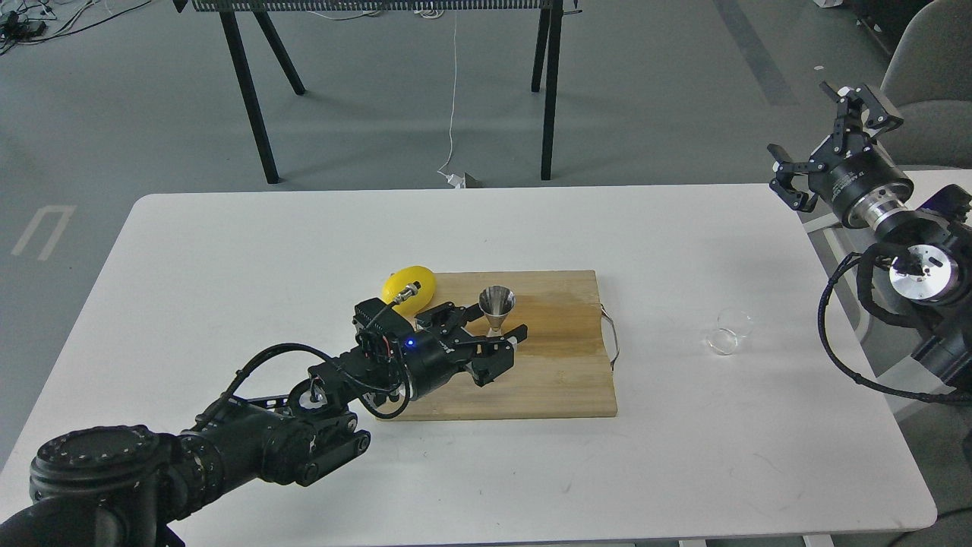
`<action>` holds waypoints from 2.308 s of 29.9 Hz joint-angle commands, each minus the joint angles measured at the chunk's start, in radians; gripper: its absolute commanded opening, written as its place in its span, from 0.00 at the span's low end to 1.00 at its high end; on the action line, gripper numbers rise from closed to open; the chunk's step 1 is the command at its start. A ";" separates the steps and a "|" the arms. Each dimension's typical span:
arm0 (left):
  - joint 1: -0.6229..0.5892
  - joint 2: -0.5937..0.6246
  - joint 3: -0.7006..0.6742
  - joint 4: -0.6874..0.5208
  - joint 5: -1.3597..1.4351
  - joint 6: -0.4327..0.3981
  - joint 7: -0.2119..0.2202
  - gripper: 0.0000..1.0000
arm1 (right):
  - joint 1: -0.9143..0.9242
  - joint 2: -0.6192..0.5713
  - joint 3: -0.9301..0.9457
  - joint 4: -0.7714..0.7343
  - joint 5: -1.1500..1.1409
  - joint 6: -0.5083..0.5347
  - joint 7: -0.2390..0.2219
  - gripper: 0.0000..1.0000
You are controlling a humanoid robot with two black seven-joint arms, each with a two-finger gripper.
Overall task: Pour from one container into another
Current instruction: 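Lower the jigger upright onto the cutting board with the left gripper, then open the left gripper and pull it back from the jigger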
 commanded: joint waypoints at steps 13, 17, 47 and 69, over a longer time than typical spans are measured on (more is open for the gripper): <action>0.017 0.000 -0.022 0.000 -0.005 0.000 0.000 0.80 | -0.001 -0.001 0.001 0.000 0.000 0.000 0.000 0.99; 0.016 0.000 -0.028 0.000 -0.014 0.000 0.000 0.80 | -0.001 -0.001 0.001 0.000 0.000 0.000 0.002 0.99; 0.043 0.000 -0.042 0.000 -0.050 0.000 0.000 0.81 | -0.010 -0.001 0.001 0.000 0.000 0.000 0.002 0.99; 0.076 0.075 -0.046 -0.009 -0.051 0.000 0.000 0.81 | -0.020 -0.001 0.001 0.000 0.000 0.000 0.002 0.99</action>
